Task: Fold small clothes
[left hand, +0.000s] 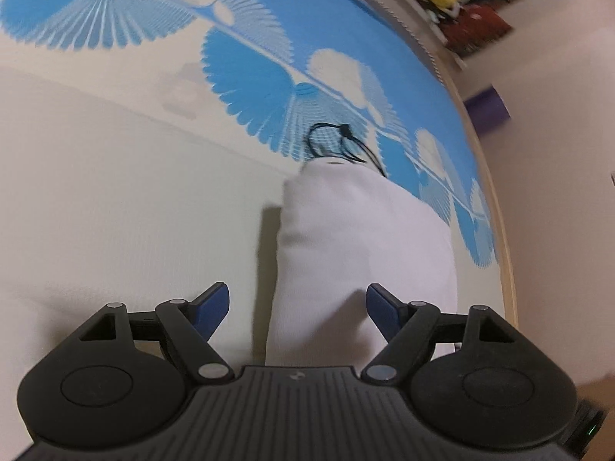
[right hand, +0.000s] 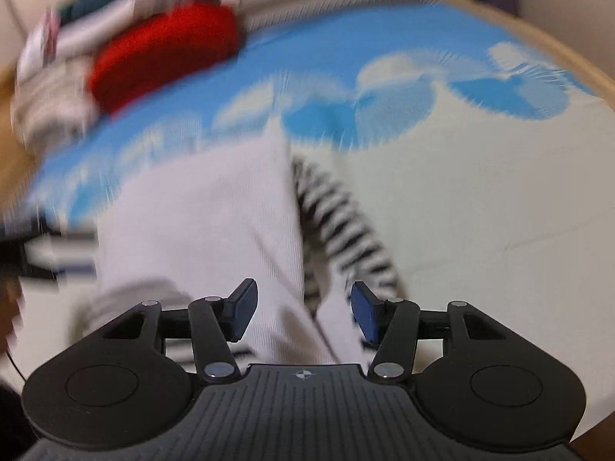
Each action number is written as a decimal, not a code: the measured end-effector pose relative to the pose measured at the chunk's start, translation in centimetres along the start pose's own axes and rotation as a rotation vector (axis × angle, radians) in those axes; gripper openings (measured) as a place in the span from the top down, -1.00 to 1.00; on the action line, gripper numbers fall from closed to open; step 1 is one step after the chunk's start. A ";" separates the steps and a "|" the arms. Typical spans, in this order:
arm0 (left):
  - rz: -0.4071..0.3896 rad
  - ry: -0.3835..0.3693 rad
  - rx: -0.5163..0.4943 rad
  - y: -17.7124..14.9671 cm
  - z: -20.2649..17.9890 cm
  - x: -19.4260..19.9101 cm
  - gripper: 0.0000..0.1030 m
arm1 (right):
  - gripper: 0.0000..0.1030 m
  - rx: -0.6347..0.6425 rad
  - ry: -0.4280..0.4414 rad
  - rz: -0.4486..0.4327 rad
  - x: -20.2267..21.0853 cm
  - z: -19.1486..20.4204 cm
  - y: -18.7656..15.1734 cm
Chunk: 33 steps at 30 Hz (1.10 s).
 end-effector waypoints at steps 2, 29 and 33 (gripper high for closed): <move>0.011 -0.022 0.034 0.5 0.3 -1.0 -0.63 | -0.05 0.034 -0.006 0.091 -1.9 0.4 -0.8; -0.205 0.220 -0.245 5.9 6.4 10.8 0.02 | 0.91 0.134 0.283 0.212 -5.7 11.2 -1.0; -0.149 0.201 -0.470 0.7 4.7 12.2 0.02 | 0.91 0.123 0.260 0.220 -5.8 11.2 -1.0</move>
Point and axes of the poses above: each gripper's, at about its wrist camera, not at the fingertips, and x roughly against the way its jaws point, z to its left, y to its top, the point moved 4 cm from there along -x, roughly the way its jaws point, and after that the axes turned 9 degrees about y, right-handed, at the moved point
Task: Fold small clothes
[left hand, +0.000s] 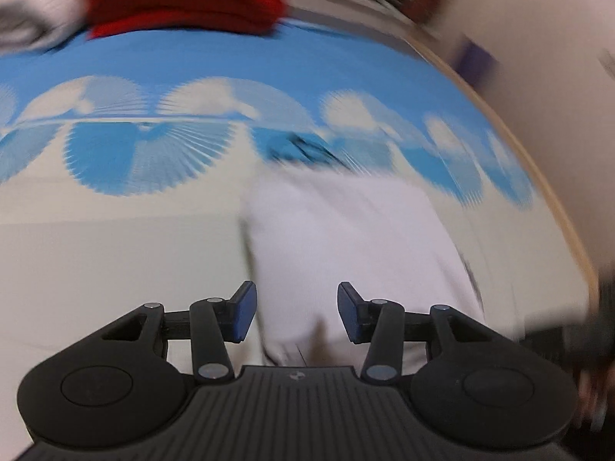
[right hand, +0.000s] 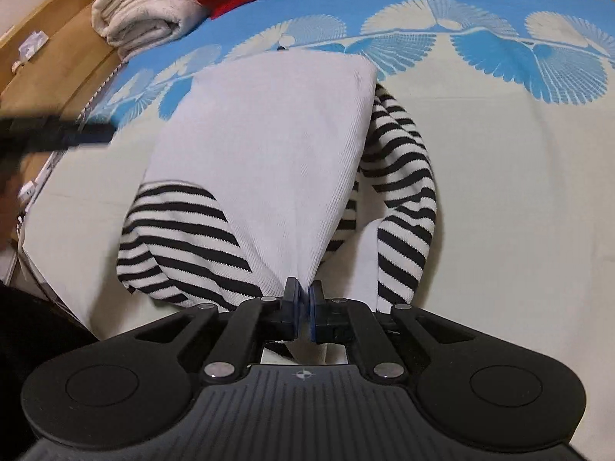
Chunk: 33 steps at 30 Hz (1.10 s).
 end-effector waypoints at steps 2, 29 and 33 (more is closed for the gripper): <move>0.008 -0.003 -0.096 -3.1 -1.5 -0.7 0.02 | 0.91 -0.015 -0.007 -0.014 0.2 -0.3 0.2; -0.026 0.094 -0.100 -3.5 -1.5 -2.5 0.08 | -0.01 -0.511 0.011 -0.360 -5.5 -7.3 11.1; -0.076 0.097 -0.112 -2.7 -2.0 -2.7 0.08 | 0.91 -0.419 0.041 -0.402 -6.1 -6.2 13.0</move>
Point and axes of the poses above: each gripper's, at about its wrist camera, not at the fingertips, and x roughly against the way its jaws point, z to its left, y to its top, the point moved 4 cm from there along -x, roughly the way its jaws point, and after that the axes turned 9 degrees about y, right-handed, at the moved point
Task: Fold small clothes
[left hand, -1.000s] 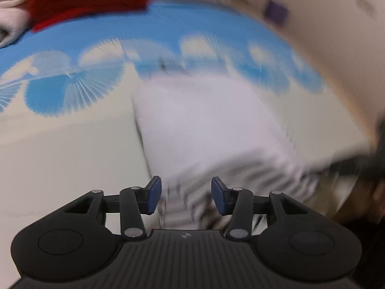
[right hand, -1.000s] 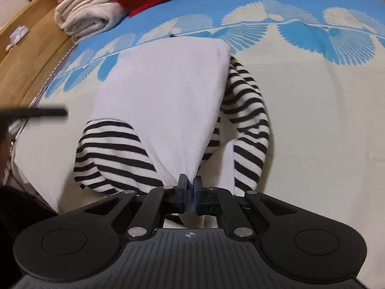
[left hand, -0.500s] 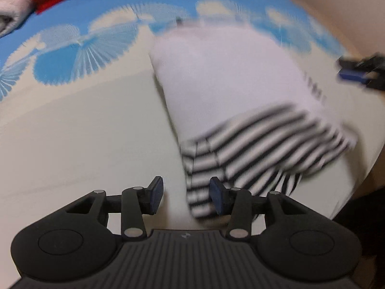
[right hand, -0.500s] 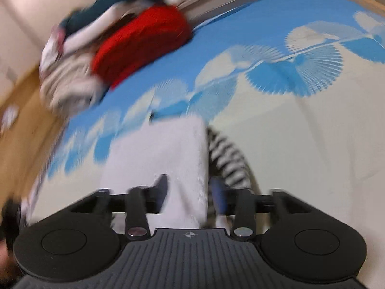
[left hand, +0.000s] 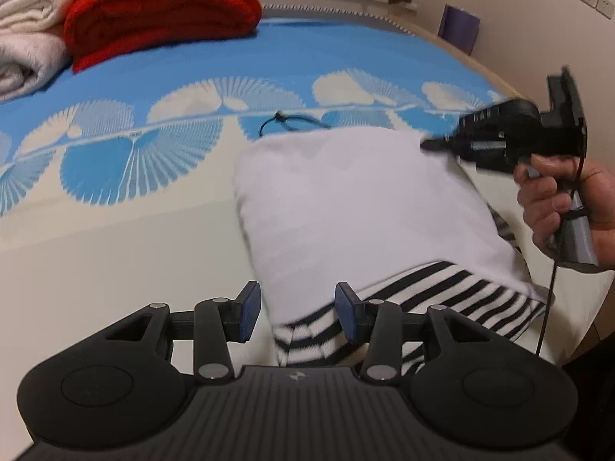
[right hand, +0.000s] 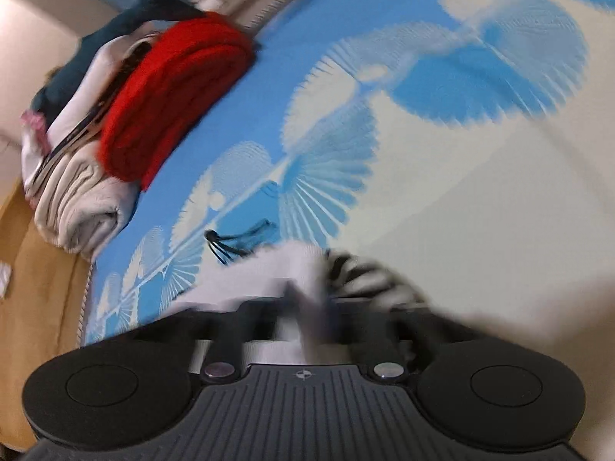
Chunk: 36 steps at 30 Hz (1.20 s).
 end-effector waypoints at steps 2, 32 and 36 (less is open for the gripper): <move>-0.029 -0.017 -0.032 0.3 -0.9 0.2 0.08 | 0.92 0.087 0.024 -0.105 1.4 1.9 1.3; 0.029 -0.031 -0.169 -0.5 -3.9 -1.1 0.07 | 0.64 0.765 -0.078 0.472 4.6 4.2 -11.2; 0.187 0.057 -0.272 -3.4 -3.2 -3.5 -0.01 | 0.48 0.721 -0.208 0.571 4.5 0.4 -11.4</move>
Point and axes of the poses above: each gripper's, at about its wrist camera, not at the fingertips, and x roughly against the way its jaws point, z to its left, y to its top, the point moved 4 cm from there along -x, roughly the way its jaws point, and after that the axes turned 9 degrees about y, right-handed, at the moved point
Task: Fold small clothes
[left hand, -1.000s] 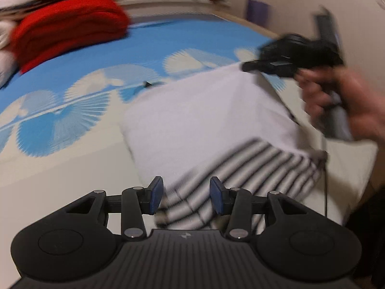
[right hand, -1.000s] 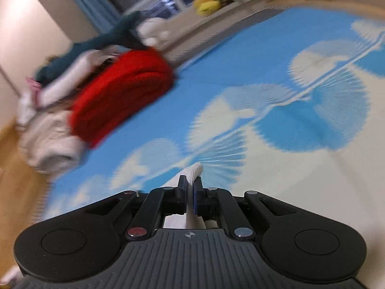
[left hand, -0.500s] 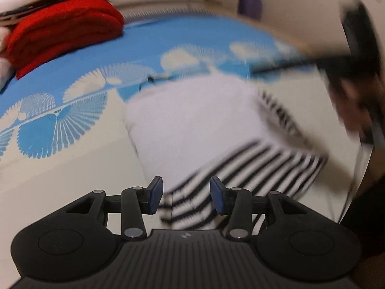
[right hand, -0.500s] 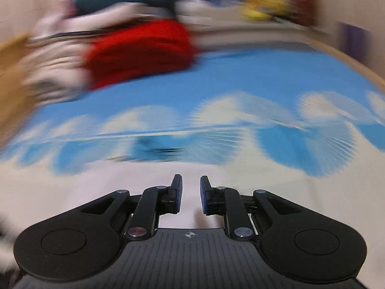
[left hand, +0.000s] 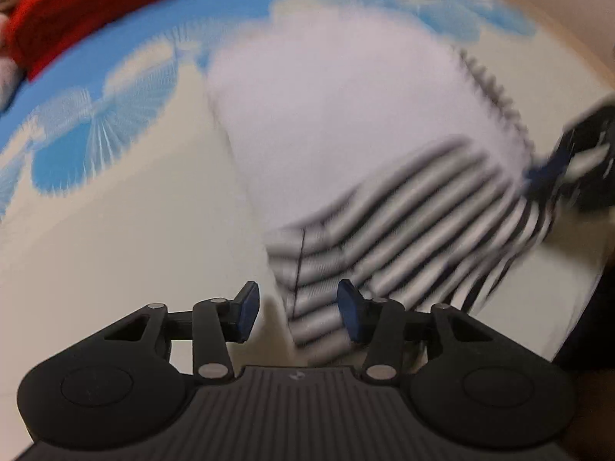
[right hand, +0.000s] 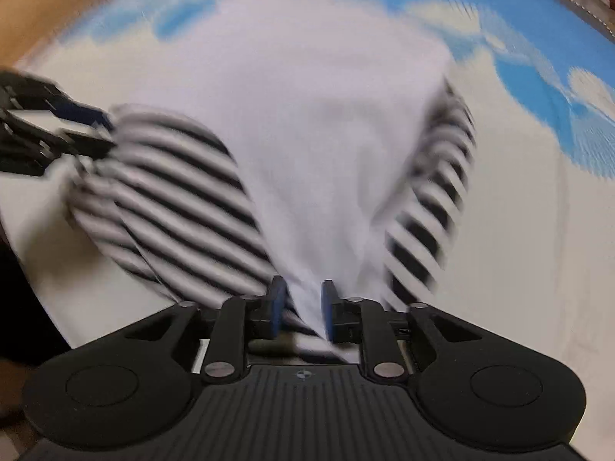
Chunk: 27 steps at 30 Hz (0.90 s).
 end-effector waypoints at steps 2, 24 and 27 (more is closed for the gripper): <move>-0.049 0.019 -0.002 0.2 0.2 1.4 -0.06 | 0.45 -0.050 -0.034 0.002 0.8 -0.3 0.0; -0.278 0.153 0.431 -7.1 -4.8 18.1 -0.99 | -0.58 -0.295 -0.327 -0.461 13.8 11.0 -7.8; -0.250 0.158 0.436 -6.9 -5.1 17.6 -0.99 | -0.59 -0.289 -0.319 -0.455 13.8 11.9 -7.8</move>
Point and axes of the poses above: each gripper's, at about its wrist camera, not at the fingertips, and x roughly against the way its jaws point, z to its left, y to its top, the point moved 4 cm from there along -x, roughly the way its jaws point, and after that the axes turned 9 degrees about y, right-handed, at the moved point
